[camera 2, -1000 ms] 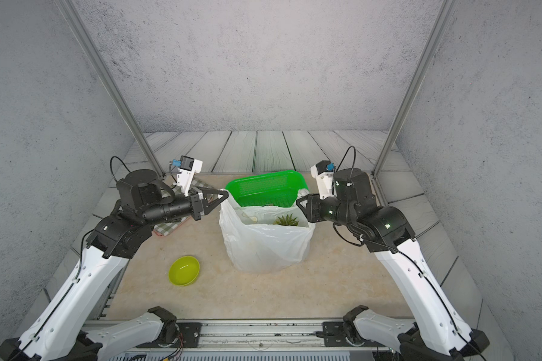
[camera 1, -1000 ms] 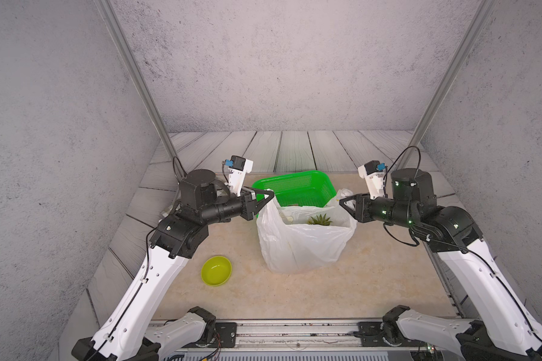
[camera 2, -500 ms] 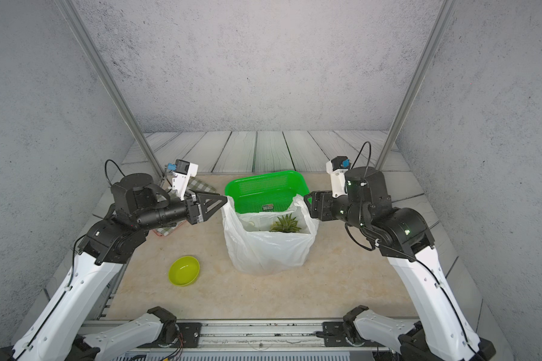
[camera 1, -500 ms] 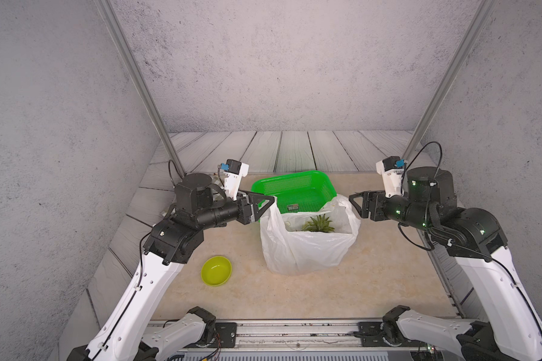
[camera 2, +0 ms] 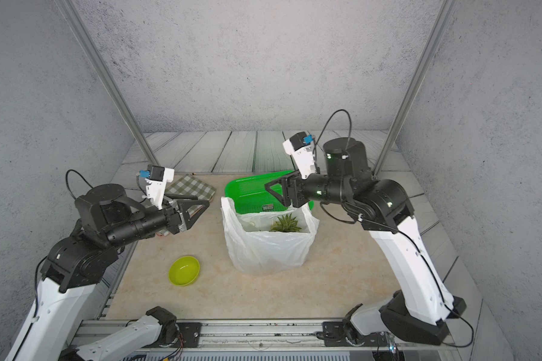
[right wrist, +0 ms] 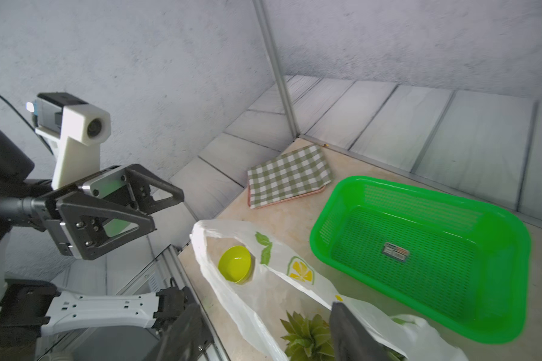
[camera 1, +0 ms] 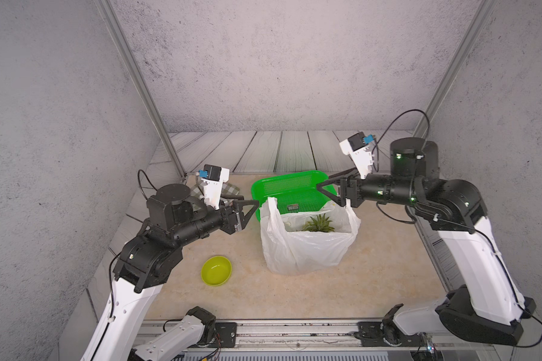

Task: Place the pineapple into a plastic bag & tie a knot
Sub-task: Adjust the plastic bag at the center of the board, then cross the plastic bag at the center of the board.

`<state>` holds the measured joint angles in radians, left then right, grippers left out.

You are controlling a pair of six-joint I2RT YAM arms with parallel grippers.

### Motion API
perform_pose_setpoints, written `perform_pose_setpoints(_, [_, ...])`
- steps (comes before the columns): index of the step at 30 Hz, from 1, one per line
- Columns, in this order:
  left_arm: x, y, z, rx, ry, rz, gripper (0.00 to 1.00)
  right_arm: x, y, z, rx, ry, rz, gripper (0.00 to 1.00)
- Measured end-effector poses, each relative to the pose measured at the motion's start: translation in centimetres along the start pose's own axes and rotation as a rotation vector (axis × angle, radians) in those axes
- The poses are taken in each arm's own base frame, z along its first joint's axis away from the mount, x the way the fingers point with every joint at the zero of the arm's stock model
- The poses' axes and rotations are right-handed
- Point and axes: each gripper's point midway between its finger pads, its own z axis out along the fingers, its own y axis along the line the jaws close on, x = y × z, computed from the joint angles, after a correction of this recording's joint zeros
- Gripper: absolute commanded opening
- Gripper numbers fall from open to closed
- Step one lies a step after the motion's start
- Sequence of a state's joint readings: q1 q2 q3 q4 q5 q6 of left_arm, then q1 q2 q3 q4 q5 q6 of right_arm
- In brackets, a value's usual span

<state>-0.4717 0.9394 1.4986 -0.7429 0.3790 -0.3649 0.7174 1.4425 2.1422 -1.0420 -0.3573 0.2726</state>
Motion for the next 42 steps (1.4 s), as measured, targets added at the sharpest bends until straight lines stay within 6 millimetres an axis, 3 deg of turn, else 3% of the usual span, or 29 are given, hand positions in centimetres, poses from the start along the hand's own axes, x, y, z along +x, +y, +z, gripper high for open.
perform_pose_setpoints(4, [0.3, 2.2, 0.4, -0.095, 0.016, -0.011, 0.65, 0.9, 1.4, 3.9, -0.065, 0.081, 0.005, 0.62])
perform_pose_setpoints(7, [0.9, 4.5, 1.5, -0.162, 0.042, -0.046, 0.65, 1.7, 2.1, 5.4, -0.084, 0.119, 0.015, 0.58])
perform_pose_setpoints(12, [3.1, 8.6, 2.8, -0.244, 0.09, -0.148, 0.65, 2.0, 3.9, 5.9, -0.116, 0.125, 0.029, 0.57])
perform_pose_setpoints(17, [3.6, 10.6, 2.9, -0.259, 0.075, -0.233, 0.65, 2.2, 5.2, 6.7, -0.142, 0.129, 0.05, 0.61])
perform_pose_setpoints(22, [3.7, 10.9, 3.0, -0.232, 0.059, -0.273, 0.65, 2.2, 4.8, 8.6, -0.095, 0.14, 0.063, 0.65])
perform_pose_setpoints(27, [3.7, 10.5, 2.9, -0.201, 0.047, -0.282, 0.65, 2.5, 4.0, 10.2, -0.05, 0.16, 0.078, 0.62])
perform_pose_setpoints(37, [3.7, 9.3, 2.7, -0.143, 0.04, -0.282, 0.7, 2.3, 3.2, 11.2, -0.012, 0.16, 0.077, 0.21])
perform_pose_setpoints(42, [3.6, 8.2, 3.0, -0.057, 0.018, -0.24, 0.79, 2.2, 3.0, 11.2, 0.001, 0.152, 0.068, 0.11])
